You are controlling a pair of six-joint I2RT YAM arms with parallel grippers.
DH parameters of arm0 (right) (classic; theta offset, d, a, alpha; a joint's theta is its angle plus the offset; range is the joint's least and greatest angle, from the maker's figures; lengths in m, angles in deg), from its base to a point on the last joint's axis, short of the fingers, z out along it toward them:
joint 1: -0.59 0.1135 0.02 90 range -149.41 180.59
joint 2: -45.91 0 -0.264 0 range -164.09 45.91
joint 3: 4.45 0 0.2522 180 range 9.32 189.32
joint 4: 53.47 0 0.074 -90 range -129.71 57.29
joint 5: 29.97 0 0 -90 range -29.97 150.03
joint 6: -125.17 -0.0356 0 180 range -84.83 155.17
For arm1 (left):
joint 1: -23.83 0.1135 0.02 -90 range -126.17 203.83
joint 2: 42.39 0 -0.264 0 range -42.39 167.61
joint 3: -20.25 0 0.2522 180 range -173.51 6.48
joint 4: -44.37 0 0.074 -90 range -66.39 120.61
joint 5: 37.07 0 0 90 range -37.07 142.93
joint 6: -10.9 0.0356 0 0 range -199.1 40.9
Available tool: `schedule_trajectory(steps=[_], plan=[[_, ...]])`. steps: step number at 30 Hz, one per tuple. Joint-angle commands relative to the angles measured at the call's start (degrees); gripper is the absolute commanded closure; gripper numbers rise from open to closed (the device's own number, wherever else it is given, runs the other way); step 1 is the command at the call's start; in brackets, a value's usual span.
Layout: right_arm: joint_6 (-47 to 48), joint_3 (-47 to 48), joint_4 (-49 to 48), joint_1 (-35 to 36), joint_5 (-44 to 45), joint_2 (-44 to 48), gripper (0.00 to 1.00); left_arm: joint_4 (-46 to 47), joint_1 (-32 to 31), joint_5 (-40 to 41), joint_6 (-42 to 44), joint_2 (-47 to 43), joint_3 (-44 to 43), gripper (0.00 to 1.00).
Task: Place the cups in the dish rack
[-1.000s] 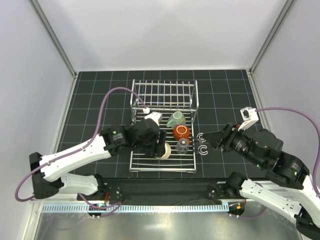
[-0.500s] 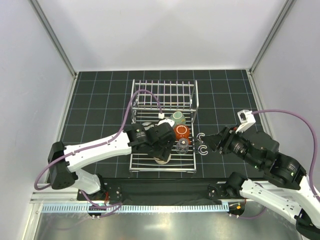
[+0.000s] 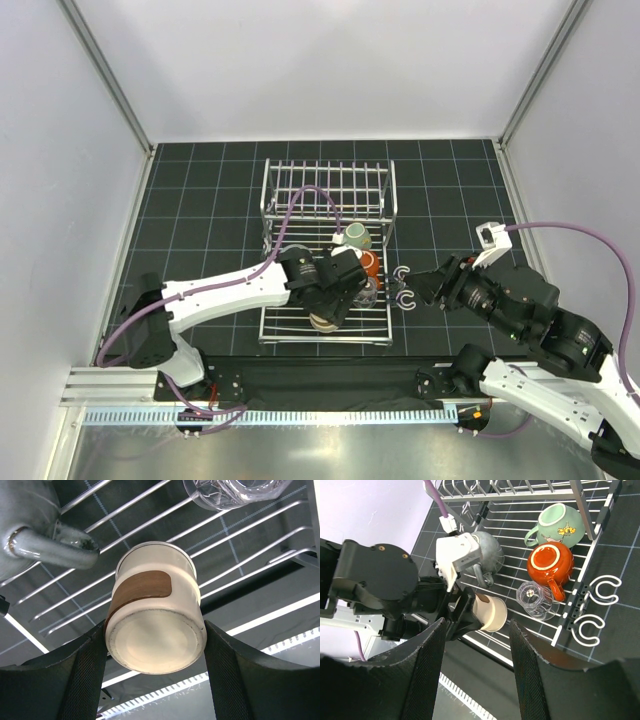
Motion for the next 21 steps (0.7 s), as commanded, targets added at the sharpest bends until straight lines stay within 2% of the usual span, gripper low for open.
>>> schedule_trajectory(steps=[1, 6, 9, 13, 17, 18, 21], plan=[[-0.2, -0.2, -2.1, 0.3, 0.2, 0.3, 0.45, 0.9, -0.3, 0.3, 1.3, 0.9, -2.7, 0.9], [-0.4, -1.3, -2.4, 0.3, 0.1, 0.7, 0.45, 0.9, -0.3, 0.3, 1.4, 1.8, -3.0, 0.82], [-0.4, -1.8, -2.8, 0.3, -0.1, 0.7, 0.44, 0.7, -0.3, 0.3, 1.7, 2.3, -3.0, 0.74], [-0.2, -1.9, -2.8, 0.2, -0.2, 0.4, 0.45, 0.5, -0.4, 0.5, 1.7, 2.9, -2.9, 0.59], [0.0, -1.8, -2.7, 0.3, 0.3, 0.3, 0.44, 1.3, -0.3, 0.2, 1.8, 2.4, -2.3, 0.48], [0.2, -1.8, -2.7, 0.3, 0.2, 0.4, 0.44, 1.4, -0.3, 0.2, 1.8, 2.2, -2.1, 0.4], [0.4, -1.9, -2.3, 0.4, 0.1, 0.0, 0.44, 2.4, -0.3, 0.0, 2.0, 0.8, -1.3, 0.3]])
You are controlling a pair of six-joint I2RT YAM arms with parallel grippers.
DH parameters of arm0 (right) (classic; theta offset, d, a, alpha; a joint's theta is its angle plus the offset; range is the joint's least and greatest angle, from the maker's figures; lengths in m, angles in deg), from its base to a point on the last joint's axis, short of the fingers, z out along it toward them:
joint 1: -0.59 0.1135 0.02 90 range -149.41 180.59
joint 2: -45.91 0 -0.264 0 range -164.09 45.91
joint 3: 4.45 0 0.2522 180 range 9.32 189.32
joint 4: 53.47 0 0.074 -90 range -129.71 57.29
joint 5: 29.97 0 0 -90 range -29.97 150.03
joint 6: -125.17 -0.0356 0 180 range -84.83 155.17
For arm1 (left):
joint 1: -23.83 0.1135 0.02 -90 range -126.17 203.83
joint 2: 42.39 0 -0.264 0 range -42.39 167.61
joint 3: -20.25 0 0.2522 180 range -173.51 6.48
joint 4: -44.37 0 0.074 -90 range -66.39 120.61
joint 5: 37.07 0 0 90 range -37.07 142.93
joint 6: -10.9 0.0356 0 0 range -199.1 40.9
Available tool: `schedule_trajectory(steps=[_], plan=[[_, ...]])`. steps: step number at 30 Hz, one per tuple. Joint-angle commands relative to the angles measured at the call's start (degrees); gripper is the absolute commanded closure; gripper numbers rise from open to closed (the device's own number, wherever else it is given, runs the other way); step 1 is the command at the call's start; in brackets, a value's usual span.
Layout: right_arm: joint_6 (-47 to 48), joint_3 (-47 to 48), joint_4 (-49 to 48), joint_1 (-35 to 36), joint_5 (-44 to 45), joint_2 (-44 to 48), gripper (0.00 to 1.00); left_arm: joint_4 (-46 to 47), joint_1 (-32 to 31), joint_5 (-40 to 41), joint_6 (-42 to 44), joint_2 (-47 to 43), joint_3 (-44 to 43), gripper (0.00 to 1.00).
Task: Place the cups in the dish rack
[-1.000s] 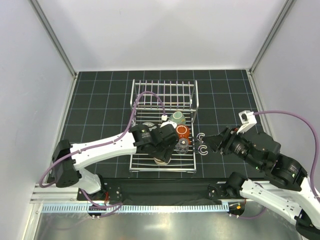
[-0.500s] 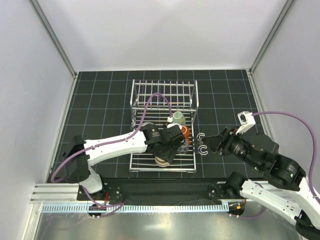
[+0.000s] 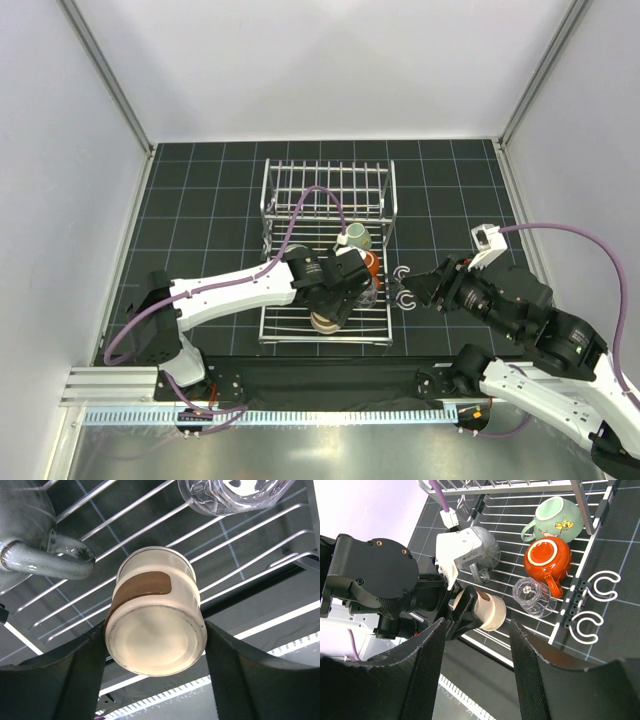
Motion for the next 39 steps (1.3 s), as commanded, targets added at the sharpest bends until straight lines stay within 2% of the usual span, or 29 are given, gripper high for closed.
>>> schedule_trajectory(steps=[1, 6, 13, 19, 25, 32, 34, 39], plan=[[0.4, 0.0, -1.7, 0.3, 0.3, -0.4, 0.44, 2.3, -0.3, 0.0, 0.8, -2.0, 0.1, 0.26], [0.4, -0.3, -2.1, 0.2, -0.3, -0.5, 0.44, 2.9, -0.3, 0.4, 0.9, -3.3, 0.4, 0.19], [0.4, -0.1, -1.9, 0.3, -1.2, -1.1, 0.44, 3.3, -0.3, 1.0, 0.1, -5.8, 0.9, 0.17], [0.0, -0.3, -0.9, 0.3, -1.0, -0.8, 0.44, 4.8, -0.4, 0.9, -1.1, -12.6, 3.0, 0.17], [-0.5, -2.1, -0.2, 0.3, -0.8, -0.1, 0.44, 13.9, -0.5, -0.3, -1.1, -28.1, 10.6, 0.14], [-2.5, -6.3, -0.2, 0.3, -0.3, 0.7, 0.44, 23.9, -0.5, 4.7, -3.4, -50.0, 22.2, 0.08], [-4.0, -7.4, -0.4, 0.3, 0.7, 1.7, 0.44, 25.3, -0.5, 6.2, -4.7, -56.4, 24.9, 0.03], [-7.5, -14.2, -2.8, 0.3, 1.9, 5.8, 0.44, 27.4, -0.5, 5.3, -8.4, -64.9, 34.8, 0.0]])
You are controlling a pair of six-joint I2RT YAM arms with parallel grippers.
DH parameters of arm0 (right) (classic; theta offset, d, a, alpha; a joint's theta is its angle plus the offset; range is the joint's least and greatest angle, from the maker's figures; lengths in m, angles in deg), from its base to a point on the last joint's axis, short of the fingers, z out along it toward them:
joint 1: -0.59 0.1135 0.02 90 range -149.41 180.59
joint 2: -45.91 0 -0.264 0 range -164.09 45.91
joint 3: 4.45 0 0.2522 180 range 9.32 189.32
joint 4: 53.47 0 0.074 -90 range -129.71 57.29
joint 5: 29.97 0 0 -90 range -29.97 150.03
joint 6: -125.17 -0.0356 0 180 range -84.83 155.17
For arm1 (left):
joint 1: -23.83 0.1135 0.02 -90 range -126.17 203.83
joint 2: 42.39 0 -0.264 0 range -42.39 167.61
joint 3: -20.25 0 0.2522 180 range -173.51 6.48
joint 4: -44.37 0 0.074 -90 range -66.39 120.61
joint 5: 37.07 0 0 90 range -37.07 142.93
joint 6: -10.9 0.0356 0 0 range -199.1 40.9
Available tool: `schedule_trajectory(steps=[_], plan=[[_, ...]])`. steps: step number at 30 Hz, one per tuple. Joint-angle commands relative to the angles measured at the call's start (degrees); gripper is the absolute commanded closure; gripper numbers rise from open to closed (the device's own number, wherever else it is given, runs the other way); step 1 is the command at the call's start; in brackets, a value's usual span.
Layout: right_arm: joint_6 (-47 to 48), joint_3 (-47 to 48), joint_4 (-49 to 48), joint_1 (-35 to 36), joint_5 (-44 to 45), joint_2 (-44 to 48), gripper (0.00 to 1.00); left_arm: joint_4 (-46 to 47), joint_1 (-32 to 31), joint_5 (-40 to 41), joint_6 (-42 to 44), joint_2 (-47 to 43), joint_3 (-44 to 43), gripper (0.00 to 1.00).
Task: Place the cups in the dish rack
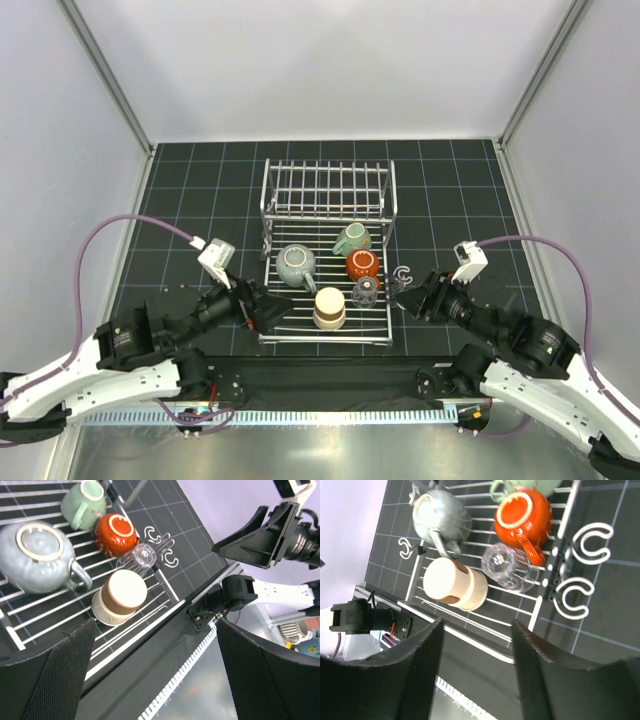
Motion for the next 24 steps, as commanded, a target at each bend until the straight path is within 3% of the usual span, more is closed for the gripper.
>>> schedule_trajectory(steps=[1, 6, 8, 10, 15, 24], plan=[[-4.1, -3.8, -2.8, 0.2, 2.0, 2.7, 0.39, 4.3, -0.1, 0.8, -4.1, -2.7, 6.0, 0.0], [-7.8, -8.8, -4.2, 0.3, 2.3, 6.7, 0.29, 6.0, -0.1, -1.1, -7.2, -11.7, 12.9, 0.0], [-9.2, -10.2, -4.4, 0.3, 2.3, 7.5, 0.11, 6.4, -0.1, -0.9, -8.1, -16.2, 14.4, 0.0], [-10.2, -10.7, -4.4, 0.3, 2.4, 8.6, 0.01, 6.4, -0.1, -1.0, -8.8, -19.1, 16.2, 0.0], [-12.6, -12.1, -3.6, 0.3, 4.1, 11.0, 0.0, 8.2, -0.1, -1.5, -11.1, -26.9, 19.3, 0.0], [-10.7, -14.5, -6.4, 0.2, 4.0, 11.8, 0.0, 8.2, -0.1, -2.3, -12.7, -28.3, 21.8, 0.0]])
